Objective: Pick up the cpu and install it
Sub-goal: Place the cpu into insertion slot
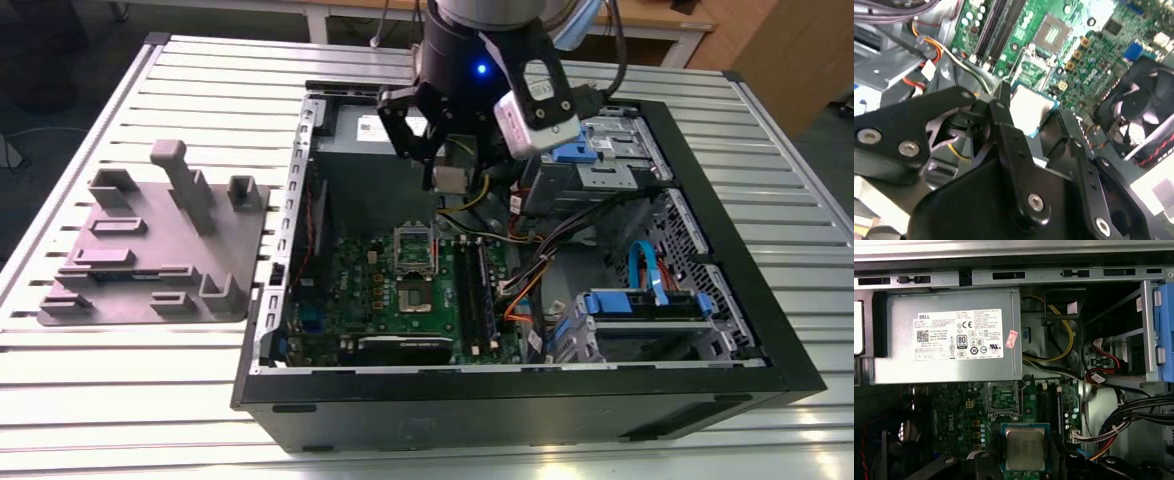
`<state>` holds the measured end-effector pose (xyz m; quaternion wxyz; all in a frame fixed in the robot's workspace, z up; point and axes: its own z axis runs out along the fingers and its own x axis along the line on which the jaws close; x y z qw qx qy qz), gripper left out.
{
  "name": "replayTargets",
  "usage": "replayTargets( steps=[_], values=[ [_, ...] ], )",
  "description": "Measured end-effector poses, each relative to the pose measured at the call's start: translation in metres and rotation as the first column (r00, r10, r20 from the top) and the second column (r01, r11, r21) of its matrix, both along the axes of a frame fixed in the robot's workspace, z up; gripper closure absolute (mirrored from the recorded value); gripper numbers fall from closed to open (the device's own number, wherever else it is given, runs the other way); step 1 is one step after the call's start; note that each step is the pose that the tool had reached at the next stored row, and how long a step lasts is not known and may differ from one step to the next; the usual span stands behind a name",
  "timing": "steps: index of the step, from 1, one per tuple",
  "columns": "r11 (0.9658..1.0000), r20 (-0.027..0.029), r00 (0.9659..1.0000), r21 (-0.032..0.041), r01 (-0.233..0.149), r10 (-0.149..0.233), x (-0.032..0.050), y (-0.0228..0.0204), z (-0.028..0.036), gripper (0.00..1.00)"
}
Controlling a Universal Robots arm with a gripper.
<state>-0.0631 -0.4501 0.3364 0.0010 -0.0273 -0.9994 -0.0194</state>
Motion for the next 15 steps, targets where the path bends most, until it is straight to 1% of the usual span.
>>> replayTargets(
  steps=[3,7,8,10,11,13,14,15],
  values=[
    [1.0,-0.0001,1.0,-0.0004,-0.002,0.002,0.0,-0.0029,-0.0041,0.53],
    [0.999,-0.0009,0.999,-0.0002,-0.044,0.044,0.0,-0.0039,-0.0115,0.53],
    [0.9988,-0.0021,0.9988,-0.0004,-0.049,0.049,0.0,-0.0051,-0.0131,0.53],
    [0.9987,-0.0021,0.9987,-0.0016,-0.051,0.051,-0.0001,-0.0065,-0.0155,0.53],
    [0.9986,-0.0023,0.9986,-0.0031,-0.052,0.052,-0.0001,-0.0066,-0.0159,0.53],
    [0.9986,-0.0023,0.9986,-0.0033,-0.052,0.052,-0.0002,-0.0073,-0.0164,0.53],
    [0.9986,-0.0021,0.9986,-0.0031,-0.054,0.054,-0.0001,-0.0081,-0.0177,0.53],
    [0.9984,-0.0025,0.9984,-0.0033,-0.056,0.056,-0.0002,-0.0098,-0.0193,0.53]
  ],
)
